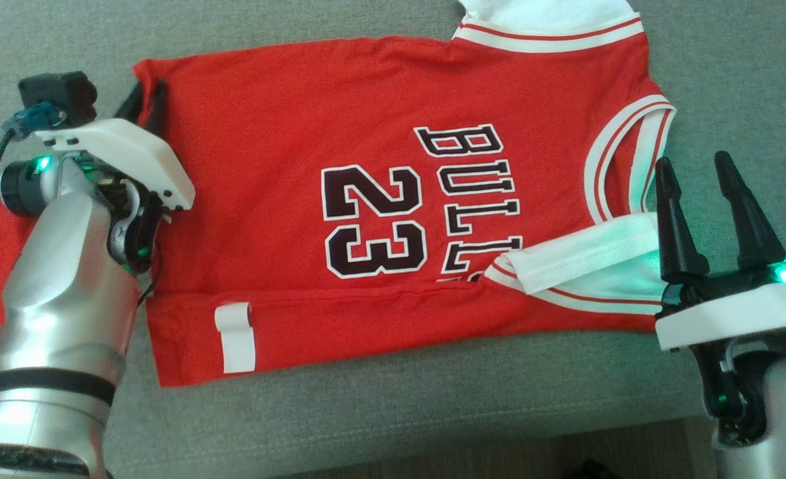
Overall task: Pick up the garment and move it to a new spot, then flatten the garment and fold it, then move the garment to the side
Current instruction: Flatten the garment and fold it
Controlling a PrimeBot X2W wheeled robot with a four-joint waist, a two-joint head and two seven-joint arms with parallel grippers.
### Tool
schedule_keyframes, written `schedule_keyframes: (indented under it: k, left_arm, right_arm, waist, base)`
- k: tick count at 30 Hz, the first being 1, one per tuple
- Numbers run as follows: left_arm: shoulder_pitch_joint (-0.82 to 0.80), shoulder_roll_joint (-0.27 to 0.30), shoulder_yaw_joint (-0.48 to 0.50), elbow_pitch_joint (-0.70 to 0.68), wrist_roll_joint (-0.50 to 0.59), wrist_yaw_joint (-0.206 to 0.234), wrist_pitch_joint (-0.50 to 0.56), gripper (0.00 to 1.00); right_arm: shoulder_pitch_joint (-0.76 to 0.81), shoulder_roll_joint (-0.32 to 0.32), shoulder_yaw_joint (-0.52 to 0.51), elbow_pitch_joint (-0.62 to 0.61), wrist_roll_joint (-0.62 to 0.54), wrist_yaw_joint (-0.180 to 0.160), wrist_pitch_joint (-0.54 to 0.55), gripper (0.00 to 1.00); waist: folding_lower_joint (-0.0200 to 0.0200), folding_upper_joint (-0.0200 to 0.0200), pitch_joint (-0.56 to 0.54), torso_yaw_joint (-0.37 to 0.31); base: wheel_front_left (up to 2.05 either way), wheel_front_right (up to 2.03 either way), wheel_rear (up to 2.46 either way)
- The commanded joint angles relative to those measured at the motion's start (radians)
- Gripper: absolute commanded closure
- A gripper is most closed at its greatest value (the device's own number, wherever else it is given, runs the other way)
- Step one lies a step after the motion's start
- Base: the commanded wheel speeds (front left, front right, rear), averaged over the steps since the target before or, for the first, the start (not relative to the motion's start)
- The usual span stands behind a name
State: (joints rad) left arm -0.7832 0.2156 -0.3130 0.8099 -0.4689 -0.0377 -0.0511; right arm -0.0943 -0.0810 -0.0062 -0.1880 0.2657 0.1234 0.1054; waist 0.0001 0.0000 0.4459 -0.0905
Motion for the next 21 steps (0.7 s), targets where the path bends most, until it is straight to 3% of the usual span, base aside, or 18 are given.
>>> schedule_keyframes:
  k: [1,10,21]
  left_arm:
    - [-0.018,0.031,0.021,-0.002,-0.001,-0.008,-0.007,1.00]
    - [-0.061,0.013,0.000,0.085,0.009,-0.032,-0.109,1.00]
    - [-0.156,-0.058,-0.040,0.069,0.025,-0.041,-0.165,1.00]
  right_arm:
    - [-0.015,-0.008,0.019,-0.030,0.007,0.007,-0.006,0.00]
    - [-0.080,-0.054,-0.015,0.067,0.070,0.007,0.013,0.00]
    - [-0.453,-0.175,0.002,0.334,0.163,0.007,0.098,0.00]
  waist:
    - [-0.0001,0.0000,-0.002,0.001]
    - [-0.0001,0.0000,-0.003,0.023]
    - [-0.0001,0.0000,0.111,0.126]
  base:
    - [0.00,0.00,0.00]
    - [0.00,0.00,0.00]
    - [0.00,0.00,0.00]
